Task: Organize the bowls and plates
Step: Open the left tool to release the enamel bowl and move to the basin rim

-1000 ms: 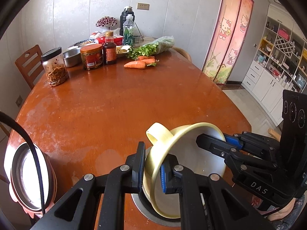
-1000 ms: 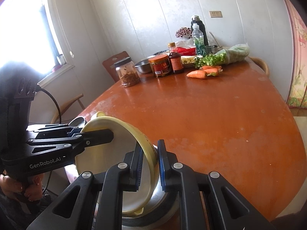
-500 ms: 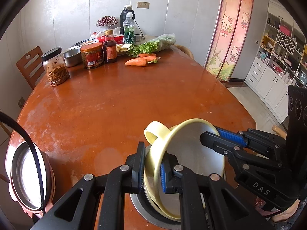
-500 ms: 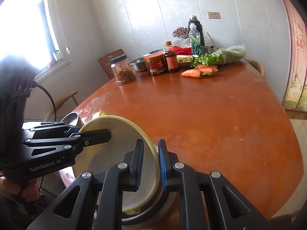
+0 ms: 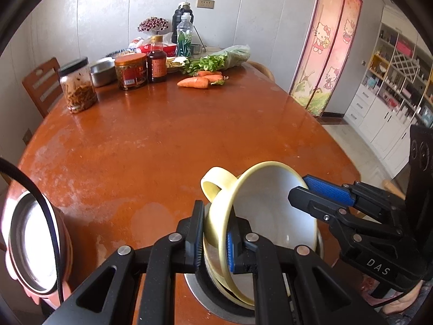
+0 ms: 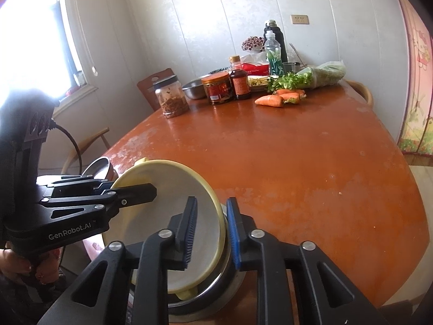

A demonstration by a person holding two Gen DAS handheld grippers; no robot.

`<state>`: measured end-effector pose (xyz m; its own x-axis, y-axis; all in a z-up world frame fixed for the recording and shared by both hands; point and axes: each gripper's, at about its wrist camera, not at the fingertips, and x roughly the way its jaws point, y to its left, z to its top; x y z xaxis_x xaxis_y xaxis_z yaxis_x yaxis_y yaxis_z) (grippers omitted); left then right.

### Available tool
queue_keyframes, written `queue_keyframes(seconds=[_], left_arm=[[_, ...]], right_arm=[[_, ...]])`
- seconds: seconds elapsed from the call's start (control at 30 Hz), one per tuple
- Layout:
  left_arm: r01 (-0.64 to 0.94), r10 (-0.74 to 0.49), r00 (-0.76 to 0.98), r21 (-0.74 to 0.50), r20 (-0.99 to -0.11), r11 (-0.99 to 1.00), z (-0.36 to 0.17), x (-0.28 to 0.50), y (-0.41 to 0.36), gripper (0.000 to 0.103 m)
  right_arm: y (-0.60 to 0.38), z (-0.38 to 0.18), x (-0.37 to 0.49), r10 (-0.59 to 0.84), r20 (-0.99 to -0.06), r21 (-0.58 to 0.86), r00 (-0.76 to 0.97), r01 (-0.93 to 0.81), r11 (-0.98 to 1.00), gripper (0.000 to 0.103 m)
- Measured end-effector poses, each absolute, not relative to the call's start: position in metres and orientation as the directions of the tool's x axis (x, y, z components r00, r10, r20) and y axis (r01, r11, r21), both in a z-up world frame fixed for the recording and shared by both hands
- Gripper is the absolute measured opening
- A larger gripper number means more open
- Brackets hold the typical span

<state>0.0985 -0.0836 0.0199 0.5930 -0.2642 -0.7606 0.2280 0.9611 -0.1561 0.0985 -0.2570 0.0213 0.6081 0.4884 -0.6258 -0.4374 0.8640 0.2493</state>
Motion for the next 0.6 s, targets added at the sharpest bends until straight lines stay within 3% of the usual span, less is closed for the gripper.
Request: queue_keyframes(seconds=[0.2,0.33,0.6], left_arm=[[0.212,-0.261,0.604,-0.164,-0.753,0.963,0.025,0.095,-0.078,0.024],[0.197,-0.255,0.62,-0.168,-0.742,0.966,0.031,0.093,-0.072,0.04],[0.179,-0.26,0.628,-0.188,-0.734,0.966,0.036,0.078,-0.062,0.057]], right_arm=[[-0.266,0.023,0.099,0.498,-0.622,0.286,0.604,-0.417,0.863,0.039],[-0.272,0.023,0.099,0.5,-0.621,0.306,0.603,-0.401,0.863,0.048],[-0.275,0.029,0.095,0.499,-0.62,0.311,0.605,-0.395,0.864,0.061]])
